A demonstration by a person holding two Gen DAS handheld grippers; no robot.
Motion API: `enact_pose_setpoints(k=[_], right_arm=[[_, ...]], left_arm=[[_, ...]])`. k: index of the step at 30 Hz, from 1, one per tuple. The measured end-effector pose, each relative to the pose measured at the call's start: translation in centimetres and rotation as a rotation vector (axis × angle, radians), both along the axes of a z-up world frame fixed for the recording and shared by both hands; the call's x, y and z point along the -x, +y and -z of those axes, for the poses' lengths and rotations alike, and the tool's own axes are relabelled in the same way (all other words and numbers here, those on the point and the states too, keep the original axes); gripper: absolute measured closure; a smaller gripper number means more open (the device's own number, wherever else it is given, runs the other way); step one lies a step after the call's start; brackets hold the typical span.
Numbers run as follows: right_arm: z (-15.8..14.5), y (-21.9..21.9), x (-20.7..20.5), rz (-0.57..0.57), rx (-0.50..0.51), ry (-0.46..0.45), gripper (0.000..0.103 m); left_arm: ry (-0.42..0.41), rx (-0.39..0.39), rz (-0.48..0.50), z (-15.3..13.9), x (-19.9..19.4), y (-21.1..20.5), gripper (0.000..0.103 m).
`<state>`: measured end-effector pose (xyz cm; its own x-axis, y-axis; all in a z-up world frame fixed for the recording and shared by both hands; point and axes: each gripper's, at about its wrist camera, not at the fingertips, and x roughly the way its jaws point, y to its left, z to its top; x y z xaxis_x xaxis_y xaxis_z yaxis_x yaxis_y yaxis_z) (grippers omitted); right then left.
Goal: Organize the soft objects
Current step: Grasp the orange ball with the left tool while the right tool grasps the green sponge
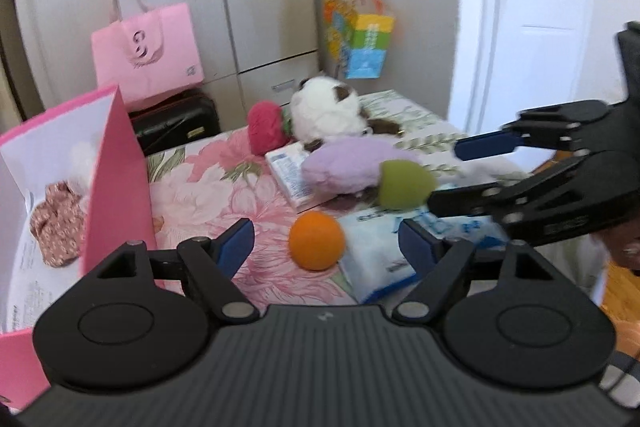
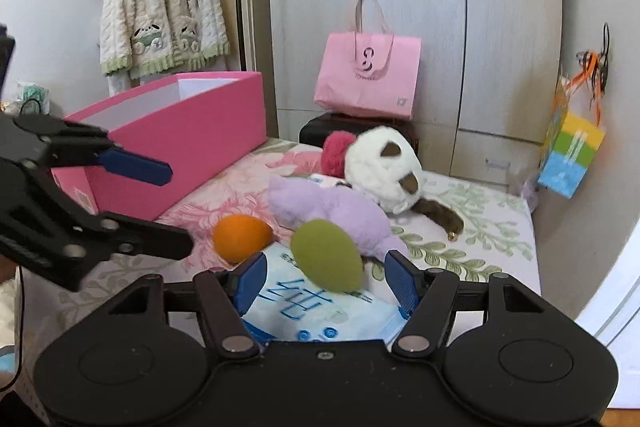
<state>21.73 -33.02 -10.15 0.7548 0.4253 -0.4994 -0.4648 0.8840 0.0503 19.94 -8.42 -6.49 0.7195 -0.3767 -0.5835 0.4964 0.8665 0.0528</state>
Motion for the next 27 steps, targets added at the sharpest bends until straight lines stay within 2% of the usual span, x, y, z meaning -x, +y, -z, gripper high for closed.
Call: enact_pose_setpoints(k=[5, 9, 12, 15, 16, 18, 27], right_arm=[[1.1, -0.4, -1.5, -0.011, -0.07, 0.045, 0.033], [1.8, 0.3, -2.1, -0.017, -0.072, 0.044, 0.033], [2.0, 0.8, -2.1, -0.021, -0.059, 0.013, 0.033], [2.5, 1.2, -2.5, -0.021, -0.047, 0.02, 0.034], [2.8, 1.5, -2.7, -0.01, -0.032, 0.022, 0.035], [3.0, 1.9, -2.7, -0.003, -0.002, 0.021, 0.055], [2.5, 2.0, -0.7, 0.026, 0.002, -0.013, 0.056]], left_arm=[[0.031, 0.03, -0.047, 2.1, -2.2, -0.2, 0.034], [0.044, 0.054, -0.081, 3.1, -3.2, 0.0, 0.043], [0.087, 0.116, -0.086, 3.6, -3.8, 0.3, 0.051], [0.154, 0.2, -0.137, 3.9, -4.3, 0.8, 0.052], [0.155, 0.218, -0.15, 4.0, -4.2, 0.9, 0.054], [0.149, 0.221, -0.148, 4.0, -4.0, 0.7, 0.063], [0.118, 0.221, -0.172, 3.3, -2.8, 0.7, 0.066]])
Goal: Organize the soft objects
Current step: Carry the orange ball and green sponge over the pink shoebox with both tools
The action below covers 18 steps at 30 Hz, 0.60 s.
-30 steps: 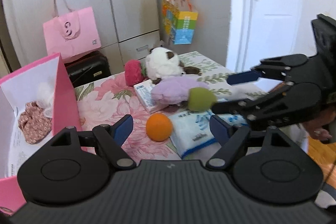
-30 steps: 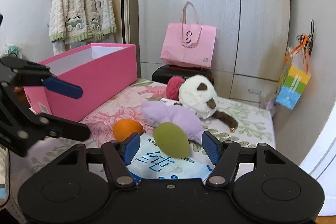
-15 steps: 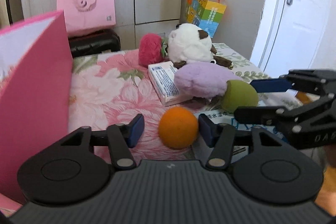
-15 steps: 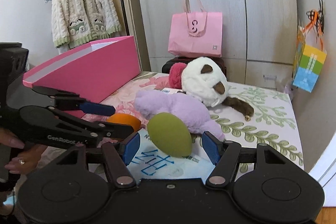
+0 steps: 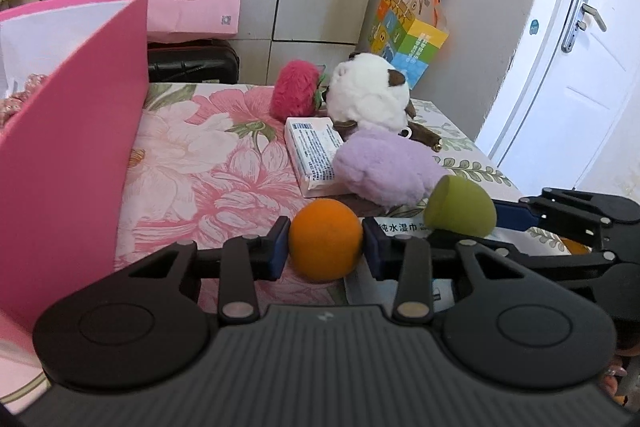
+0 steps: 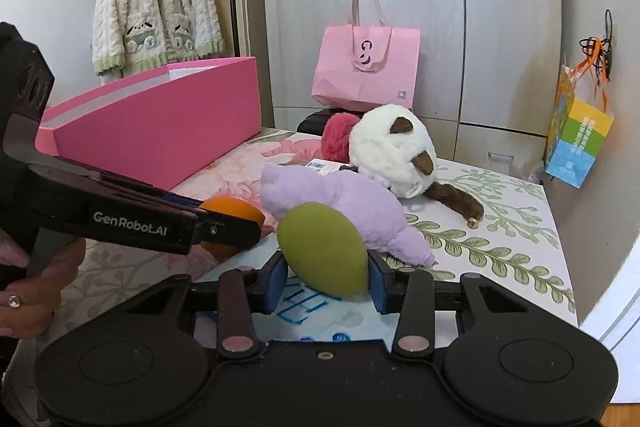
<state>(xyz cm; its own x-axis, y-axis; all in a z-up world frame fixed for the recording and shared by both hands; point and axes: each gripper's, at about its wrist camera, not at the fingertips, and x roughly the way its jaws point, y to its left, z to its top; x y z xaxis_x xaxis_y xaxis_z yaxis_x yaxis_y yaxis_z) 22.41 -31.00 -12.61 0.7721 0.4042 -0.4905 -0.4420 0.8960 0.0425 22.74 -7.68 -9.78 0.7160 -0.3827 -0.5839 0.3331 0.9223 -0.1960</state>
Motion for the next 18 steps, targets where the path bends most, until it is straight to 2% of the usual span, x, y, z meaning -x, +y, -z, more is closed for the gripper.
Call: enact_pose_setpoints(k=[10, 13, 18], right_arm=[[-1.0, 0.0, 2.3, 0.032, -0.007, 0.002, 0.056], [-1.2, 0.5, 3.3, 0.027, -0.001, 0.006, 0.056], [-1.8, 1.3, 5.1, 0.004, -0.001, 0.025, 0.056]], left_arm=[[0.027, -0.017, 0.005, -0.7, 2.3, 1.1, 0.066], [0.064, -0.01, 0.023, -1.1, 3.4, 1.8, 0.066], [0.047, -0.038, 0.028, -2.1, 6.0, 3.0, 0.066]])
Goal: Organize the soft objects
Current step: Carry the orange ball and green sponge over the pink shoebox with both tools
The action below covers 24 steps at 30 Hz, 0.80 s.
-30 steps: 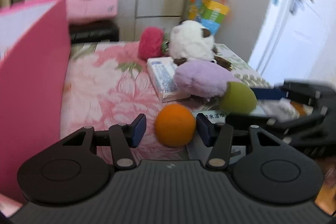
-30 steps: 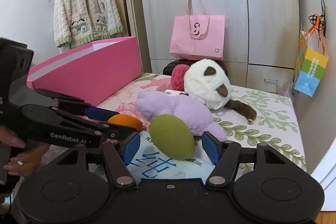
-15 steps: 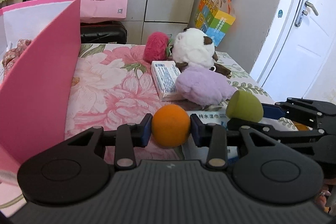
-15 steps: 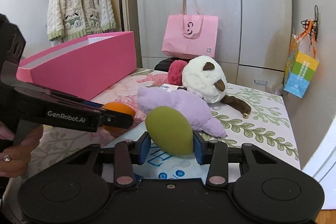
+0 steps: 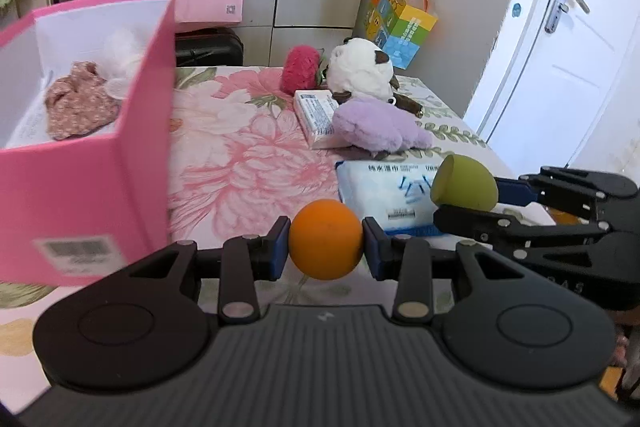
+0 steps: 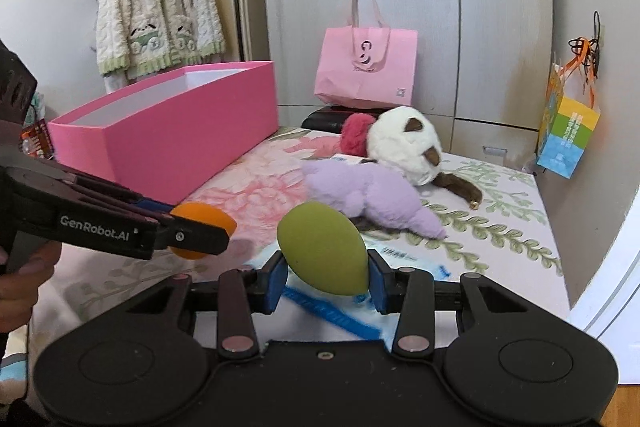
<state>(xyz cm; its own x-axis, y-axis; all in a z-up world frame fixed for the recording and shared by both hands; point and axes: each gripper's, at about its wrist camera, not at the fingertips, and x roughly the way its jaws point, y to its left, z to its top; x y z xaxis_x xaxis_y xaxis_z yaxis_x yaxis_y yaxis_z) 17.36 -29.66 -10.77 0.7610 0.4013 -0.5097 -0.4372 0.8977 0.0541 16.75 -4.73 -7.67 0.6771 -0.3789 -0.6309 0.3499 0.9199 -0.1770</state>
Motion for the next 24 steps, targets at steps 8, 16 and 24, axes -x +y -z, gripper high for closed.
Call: enact_pose_setpoints(k=[8, 16, 24], right_arm=[[-0.5, 1.9, 1.8, -0.042, -0.024, 0.133, 0.056], [-0.6, 4.3, 3.9, -0.116, -0.042, 0.203, 0.056], [-2.5, 7.2, 5.4, -0.259, -0.08, 0.256, 0.056]], left_arm=[[0.008, -0.052, -0.024, -0.5, 2.7, 2.4, 0.066], [0.047, -0.054, -0.076, -0.5, 4.6, 5.8, 0.066], [0.064, -0.052, -0.064, -3.4, 6.8, 9.4, 0.066]])
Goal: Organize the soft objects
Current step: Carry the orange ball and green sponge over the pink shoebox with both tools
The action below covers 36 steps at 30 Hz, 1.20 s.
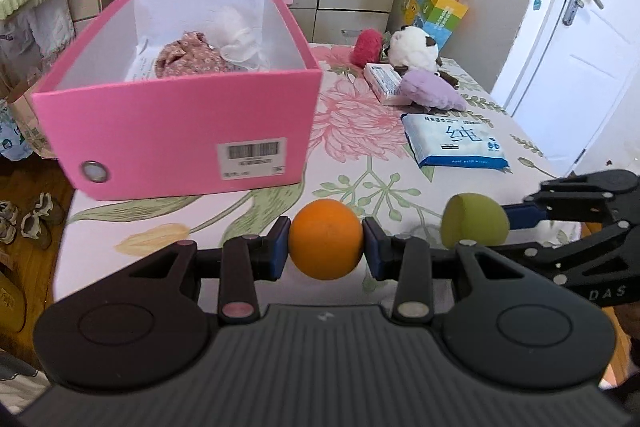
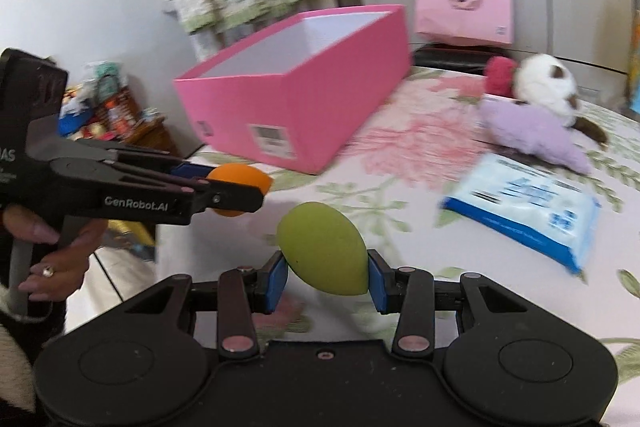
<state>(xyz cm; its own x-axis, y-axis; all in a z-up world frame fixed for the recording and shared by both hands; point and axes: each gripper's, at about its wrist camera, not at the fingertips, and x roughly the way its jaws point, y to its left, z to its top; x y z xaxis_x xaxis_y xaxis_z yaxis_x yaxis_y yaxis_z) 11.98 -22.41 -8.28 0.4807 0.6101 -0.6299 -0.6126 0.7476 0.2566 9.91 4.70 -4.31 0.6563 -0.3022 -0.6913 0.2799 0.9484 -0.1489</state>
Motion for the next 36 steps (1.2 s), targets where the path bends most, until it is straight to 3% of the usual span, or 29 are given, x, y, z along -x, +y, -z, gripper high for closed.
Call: enact_pose_setpoints(k=[5, 9, 18, 23, 28, 36], right_arm=[[-2.6, 2.0, 0.2, -0.09, -0.028, -0.03, 0.056], [-5.0, 3.3, -0.6, -0.117, -0.038, -0.106, 0.056], [-10.5, 6.8, -6.2, -0.14, -0.05, -0.256, 0.056], [-10.8, 9.6, -11.1, -0.144, -0.016, -0.3, 0.056], [-10.2, 12.7, -16.2, -0.125, 0.153, -0.373, 0.056], [-8.1, 16.2, -23.4, -0.22, 0.258, -0.354, 0.056]], left_arm=[[-0.022, -0.002, 0.027, -2.8, 0.9, 2.6, 0.066], [-0.095, -0.019, -0.002, -5.6, 0.3, 4.6, 0.066], [-0.201, -0.02, -0.04, -10.3, -4.7, 7.2, 0.066], [-0.206, -0.02, -0.077, -10.3, -10.1, 7.7, 0.066], [-0.145, -0.016, -0.097, -8.8, -16.0, 8.0, 0.065], [-0.079, -0.066, -0.128, -7.0, -23.6, 9.3, 0.065]])
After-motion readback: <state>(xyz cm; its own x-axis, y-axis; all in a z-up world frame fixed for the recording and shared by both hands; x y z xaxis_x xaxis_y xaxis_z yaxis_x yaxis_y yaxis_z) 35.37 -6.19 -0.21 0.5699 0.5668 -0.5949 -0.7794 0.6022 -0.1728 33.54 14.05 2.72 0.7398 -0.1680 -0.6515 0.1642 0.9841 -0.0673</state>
